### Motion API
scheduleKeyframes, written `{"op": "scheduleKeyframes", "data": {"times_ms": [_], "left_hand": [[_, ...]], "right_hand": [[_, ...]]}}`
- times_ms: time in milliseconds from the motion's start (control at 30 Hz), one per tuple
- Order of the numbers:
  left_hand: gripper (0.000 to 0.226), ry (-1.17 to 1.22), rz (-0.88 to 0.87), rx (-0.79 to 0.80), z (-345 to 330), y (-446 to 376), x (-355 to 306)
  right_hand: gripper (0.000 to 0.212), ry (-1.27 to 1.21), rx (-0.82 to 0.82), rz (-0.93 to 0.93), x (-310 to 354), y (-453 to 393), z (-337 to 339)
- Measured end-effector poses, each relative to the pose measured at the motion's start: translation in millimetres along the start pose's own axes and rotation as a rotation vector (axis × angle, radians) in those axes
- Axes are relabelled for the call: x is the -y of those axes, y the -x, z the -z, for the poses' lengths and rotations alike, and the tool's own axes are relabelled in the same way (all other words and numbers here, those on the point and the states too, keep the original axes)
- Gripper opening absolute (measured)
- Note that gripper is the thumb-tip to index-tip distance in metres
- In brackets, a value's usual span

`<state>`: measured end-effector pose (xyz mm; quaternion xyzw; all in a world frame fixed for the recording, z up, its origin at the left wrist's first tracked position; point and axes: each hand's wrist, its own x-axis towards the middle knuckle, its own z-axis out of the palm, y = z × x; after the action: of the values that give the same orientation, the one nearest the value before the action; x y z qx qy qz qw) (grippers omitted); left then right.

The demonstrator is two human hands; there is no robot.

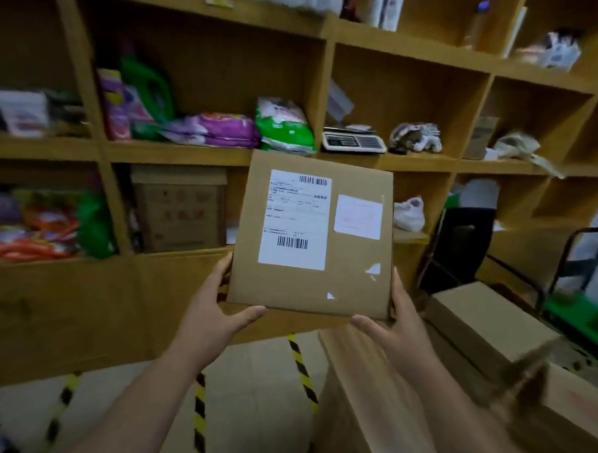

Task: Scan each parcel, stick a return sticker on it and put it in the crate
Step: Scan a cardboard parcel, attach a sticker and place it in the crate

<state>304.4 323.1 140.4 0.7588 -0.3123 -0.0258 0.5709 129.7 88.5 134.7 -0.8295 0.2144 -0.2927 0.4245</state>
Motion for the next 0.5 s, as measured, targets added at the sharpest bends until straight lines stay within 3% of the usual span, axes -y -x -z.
{"op": "scheduleKeyframes", "data": {"times_ms": [267,500], "left_hand": [[0.100,-0.070,0.210,-0.349,174,-5,110],[0.098,-0.112,0.383,-0.653,284,33,172]], "right_hand": [[0.103,-0.157,0.414,0.124,71,-91,-219],[0.102,-0.254,0.773,0.226,127,-129,-407]]}}
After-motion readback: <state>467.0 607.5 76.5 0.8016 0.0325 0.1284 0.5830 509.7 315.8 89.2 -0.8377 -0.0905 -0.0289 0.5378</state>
